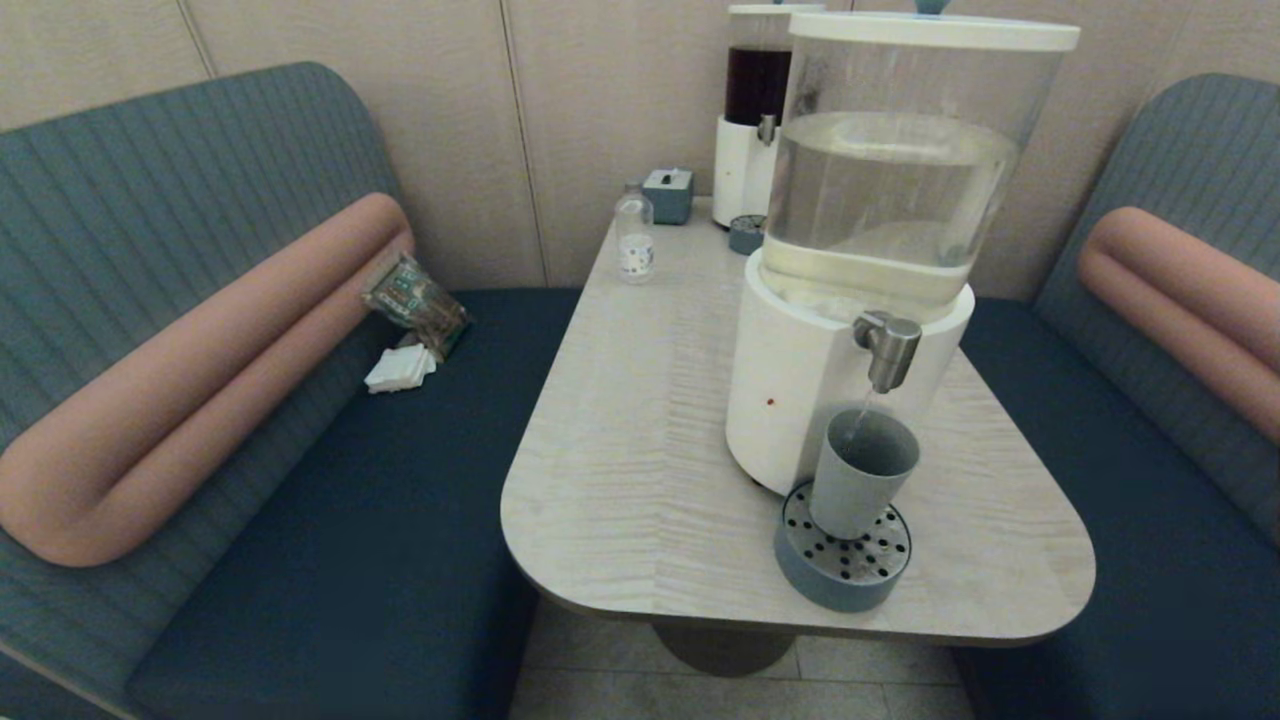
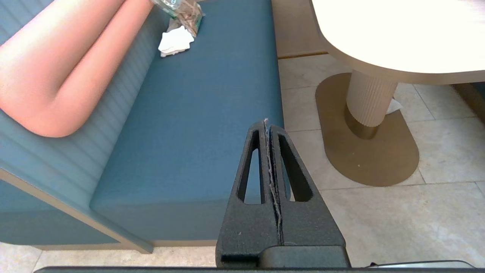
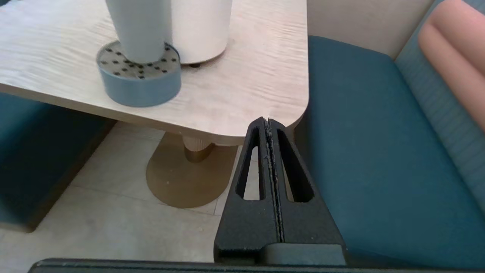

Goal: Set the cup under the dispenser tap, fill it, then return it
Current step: Turn off the faucet

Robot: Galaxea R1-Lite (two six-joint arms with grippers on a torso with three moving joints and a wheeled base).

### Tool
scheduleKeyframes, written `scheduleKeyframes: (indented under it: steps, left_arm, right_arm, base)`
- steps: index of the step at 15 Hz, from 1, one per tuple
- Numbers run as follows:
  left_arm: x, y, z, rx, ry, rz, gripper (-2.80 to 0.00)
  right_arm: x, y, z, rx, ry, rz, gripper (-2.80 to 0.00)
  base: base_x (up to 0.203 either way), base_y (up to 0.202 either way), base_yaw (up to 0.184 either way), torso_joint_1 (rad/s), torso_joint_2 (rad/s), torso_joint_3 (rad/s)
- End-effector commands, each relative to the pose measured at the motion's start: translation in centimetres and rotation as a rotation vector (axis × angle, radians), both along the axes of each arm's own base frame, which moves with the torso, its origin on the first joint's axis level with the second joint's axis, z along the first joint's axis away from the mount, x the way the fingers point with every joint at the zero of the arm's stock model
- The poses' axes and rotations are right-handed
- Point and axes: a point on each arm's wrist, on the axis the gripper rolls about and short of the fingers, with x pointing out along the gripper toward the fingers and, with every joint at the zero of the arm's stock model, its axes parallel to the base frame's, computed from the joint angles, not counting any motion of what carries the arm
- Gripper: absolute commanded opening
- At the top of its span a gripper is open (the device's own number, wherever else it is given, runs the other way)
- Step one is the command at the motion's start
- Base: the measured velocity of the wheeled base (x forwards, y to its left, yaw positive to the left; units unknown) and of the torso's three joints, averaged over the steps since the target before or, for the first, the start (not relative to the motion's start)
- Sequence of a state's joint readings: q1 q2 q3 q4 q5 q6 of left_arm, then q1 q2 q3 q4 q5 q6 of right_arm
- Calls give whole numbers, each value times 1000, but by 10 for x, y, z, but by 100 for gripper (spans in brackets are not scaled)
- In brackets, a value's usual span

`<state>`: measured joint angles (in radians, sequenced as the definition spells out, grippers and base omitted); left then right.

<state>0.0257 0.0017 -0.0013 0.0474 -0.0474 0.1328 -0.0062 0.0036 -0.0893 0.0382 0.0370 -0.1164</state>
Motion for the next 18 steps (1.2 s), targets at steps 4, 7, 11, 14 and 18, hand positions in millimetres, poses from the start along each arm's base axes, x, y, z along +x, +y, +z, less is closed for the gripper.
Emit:
scheduleKeyframes:
  steps: [4, 7, 11, 14, 18]
  left_arm:
    - [0, 0, 0, 1, 1, 0, -280]
    - [0, 0, 0, 2, 1, 0, -280]
    - [0, 0, 0, 4, 1, 2, -280]
    - [-4, 0, 14, -1, -43, -8, -280]
    - [-6, -2, 130, -14, -146, -69, -280]
  right_arm:
    - [8, -1, -21, 40, 39, -23, -280]
    - [8, -1, -21, 60, 40, -27, -280]
    - [8, -1, -21, 65, 36, -25, -280]
    - [8, -1, -22, 65, 36, -24, -280]
    - [8, -1, -22, 65, 36, -24, -280]
  base:
    - [0, 0, 0, 0, 0, 0]
    - [0, 0, 0, 0, 0, 0]
    - [0, 0, 0, 0, 0, 0]
    - [0, 0, 0, 0, 0, 0]
    - [0, 0, 0, 0, 0, 0]
